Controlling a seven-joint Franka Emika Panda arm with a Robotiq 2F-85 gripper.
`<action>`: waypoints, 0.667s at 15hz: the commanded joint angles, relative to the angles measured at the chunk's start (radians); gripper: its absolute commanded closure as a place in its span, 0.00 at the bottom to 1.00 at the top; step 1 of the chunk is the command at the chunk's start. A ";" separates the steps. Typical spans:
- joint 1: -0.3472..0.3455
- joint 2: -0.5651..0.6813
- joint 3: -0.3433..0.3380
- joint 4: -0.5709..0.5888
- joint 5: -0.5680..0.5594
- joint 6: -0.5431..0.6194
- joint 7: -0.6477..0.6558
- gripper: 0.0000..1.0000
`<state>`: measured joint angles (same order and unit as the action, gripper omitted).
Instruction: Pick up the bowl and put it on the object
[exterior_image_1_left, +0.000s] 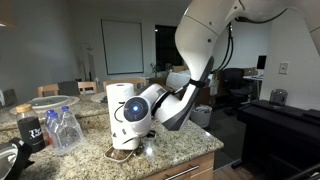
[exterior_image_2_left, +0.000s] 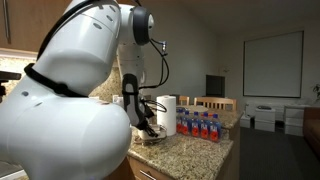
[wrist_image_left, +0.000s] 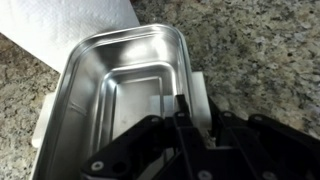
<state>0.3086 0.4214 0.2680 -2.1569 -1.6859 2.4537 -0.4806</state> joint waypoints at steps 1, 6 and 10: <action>-0.022 -0.057 0.025 -0.026 0.189 0.007 -0.155 0.95; -0.008 -0.061 0.062 0.041 0.484 -0.073 -0.342 0.95; 0.024 -0.051 0.086 0.134 0.641 -0.228 -0.416 0.95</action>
<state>0.3149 0.3855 0.3375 -2.0690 -1.1422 2.3312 -0.8291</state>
